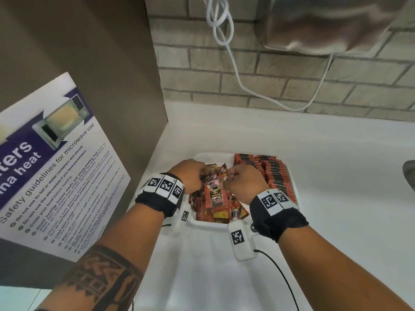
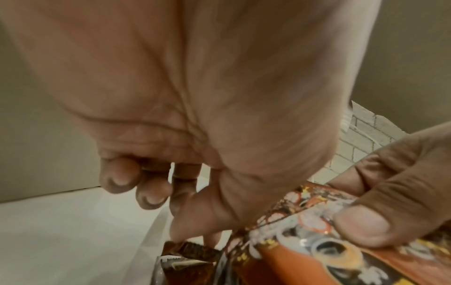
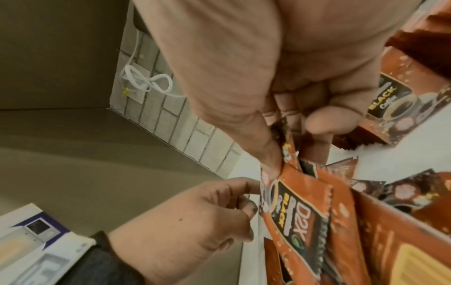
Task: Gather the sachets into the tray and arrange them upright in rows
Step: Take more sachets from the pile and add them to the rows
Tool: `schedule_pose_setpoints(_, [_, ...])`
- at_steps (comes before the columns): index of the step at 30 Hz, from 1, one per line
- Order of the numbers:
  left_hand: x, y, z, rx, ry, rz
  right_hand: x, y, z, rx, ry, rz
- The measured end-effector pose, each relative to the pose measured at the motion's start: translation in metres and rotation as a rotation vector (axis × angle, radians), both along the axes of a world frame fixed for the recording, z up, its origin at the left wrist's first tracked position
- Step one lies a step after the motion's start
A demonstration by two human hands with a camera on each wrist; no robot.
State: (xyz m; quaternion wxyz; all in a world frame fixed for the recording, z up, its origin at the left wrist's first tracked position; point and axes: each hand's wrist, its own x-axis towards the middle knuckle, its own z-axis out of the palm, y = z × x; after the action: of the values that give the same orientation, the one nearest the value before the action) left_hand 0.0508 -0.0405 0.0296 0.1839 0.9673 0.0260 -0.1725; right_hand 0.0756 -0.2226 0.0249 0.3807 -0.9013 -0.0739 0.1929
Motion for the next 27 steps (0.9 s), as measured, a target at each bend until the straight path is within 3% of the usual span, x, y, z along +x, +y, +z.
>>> schedule_pose_setpoints(10, [0.007,-0.008,-0.001,0.027,-0.016,0.054,0.004,-0.02,-0.009,0.067,0.004,-0.001])
schedule_pose_setpoints(15, [0.014,-0.007,0.009,-0.419,-0.166,0.292,0.017,-0.029,0.004,0.257,-0.015,-0.036])
schedule_pose_setpoints(21, [0.01,-0.021,0.02,-1.029,-0.028,0.61,0.035,-0.038,0.027,0.569,0.019,-0.197])
schedule_pose_setpoints(23, [0.01,-0.021,0.017,-0.94,-0.059,0.591,0.036,-0.035,0.024,0.541,0.028,-0.177])
schedule_pose_setpoints(27, [0.013,-0.014,0.002,-0.497,-0.163,0.462,0.026,-0.023,-0.002,0.408,0.123,-0.084])
